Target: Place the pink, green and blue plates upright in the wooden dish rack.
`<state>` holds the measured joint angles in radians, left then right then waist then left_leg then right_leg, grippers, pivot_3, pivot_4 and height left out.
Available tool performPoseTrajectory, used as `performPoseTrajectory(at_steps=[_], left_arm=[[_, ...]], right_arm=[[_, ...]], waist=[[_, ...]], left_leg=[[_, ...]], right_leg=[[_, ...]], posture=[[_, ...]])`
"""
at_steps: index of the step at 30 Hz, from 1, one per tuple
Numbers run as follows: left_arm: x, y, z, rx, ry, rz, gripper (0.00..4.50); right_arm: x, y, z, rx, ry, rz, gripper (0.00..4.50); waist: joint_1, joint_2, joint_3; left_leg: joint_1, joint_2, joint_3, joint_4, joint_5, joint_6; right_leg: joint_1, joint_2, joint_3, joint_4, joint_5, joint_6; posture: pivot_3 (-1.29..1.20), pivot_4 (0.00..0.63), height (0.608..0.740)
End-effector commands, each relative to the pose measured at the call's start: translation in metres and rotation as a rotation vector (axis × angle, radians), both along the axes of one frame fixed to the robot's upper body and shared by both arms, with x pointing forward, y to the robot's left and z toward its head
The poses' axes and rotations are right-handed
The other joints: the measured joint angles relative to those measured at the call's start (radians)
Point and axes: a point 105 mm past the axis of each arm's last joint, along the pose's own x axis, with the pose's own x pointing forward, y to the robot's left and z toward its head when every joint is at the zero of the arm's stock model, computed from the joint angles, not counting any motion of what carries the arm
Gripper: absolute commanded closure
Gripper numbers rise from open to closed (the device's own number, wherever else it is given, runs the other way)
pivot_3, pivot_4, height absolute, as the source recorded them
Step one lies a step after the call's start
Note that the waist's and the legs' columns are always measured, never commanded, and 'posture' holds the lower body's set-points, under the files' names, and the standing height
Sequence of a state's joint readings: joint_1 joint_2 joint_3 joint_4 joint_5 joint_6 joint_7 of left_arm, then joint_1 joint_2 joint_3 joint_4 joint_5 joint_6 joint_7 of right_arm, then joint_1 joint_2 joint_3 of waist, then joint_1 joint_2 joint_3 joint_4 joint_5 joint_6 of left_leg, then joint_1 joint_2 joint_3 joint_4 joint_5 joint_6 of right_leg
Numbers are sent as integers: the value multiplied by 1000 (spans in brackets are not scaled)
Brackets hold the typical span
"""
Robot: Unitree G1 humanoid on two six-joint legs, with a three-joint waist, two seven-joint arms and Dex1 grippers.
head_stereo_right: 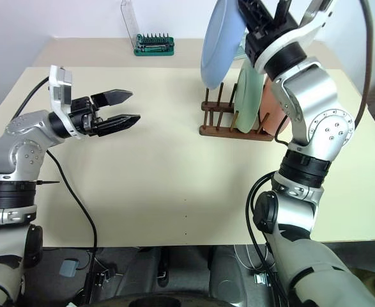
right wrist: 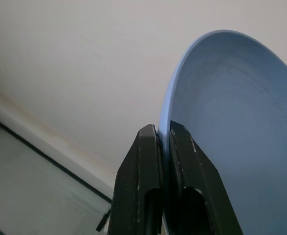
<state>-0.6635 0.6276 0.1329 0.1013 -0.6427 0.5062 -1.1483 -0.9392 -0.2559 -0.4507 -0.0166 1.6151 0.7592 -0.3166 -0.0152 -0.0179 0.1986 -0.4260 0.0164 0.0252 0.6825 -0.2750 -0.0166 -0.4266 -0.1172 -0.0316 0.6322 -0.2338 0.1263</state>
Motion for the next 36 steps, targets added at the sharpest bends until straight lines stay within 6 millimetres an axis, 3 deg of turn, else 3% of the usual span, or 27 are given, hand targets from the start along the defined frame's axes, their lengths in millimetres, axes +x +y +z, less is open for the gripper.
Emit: performPoseTrajectory(at_steps=[1,12,22,25,32,36], left_arm=[[-5,-8,14,-3,-57,-28,15],[0,-6,13,-13,-70,14,15],[2,-4,15,0,-99,44,15],[2,-3,16,5,-107,47,0],[5,-1,17,7,-109,51,0],[5,-4,17,3,-111,41,0]], right_arm=[[-4,-6,6,-29,-34,-24,4500],[7,-18,-19,-21,41,-49,4500],[13,-12,-48,-92,87,-44,4500],[16,-14,-52,-121,88,-61,3507],[16,-16,-45,-178,39,-99,36],[10,-12,-31,-233,-60,-118,36]], waist=[[0,0,0],[0,0,0],[1,0,0],[1,0,0],[2,0,0],[1,0,0]], left_leg=[[0,0,0,0,0,0],[0,0,0,0,0,0],[0,0,0,0,0,0],[0,0,0,0,0,0],[0,0,0,0,0,0],[0,0,0,0,0,0]], right_leg=[[0,0,0,0,0,0],[0,0,0,0,0,0],[0,0,0,0,0,0],[0,0,0,0,0,0],[0,0,0,-1,0,0],[0,0,0,-1,0,0]], posture=[[0,150,724],[0,150,724],[0,150,724],[0,150,724],[0,150,724],[0,150,724]])
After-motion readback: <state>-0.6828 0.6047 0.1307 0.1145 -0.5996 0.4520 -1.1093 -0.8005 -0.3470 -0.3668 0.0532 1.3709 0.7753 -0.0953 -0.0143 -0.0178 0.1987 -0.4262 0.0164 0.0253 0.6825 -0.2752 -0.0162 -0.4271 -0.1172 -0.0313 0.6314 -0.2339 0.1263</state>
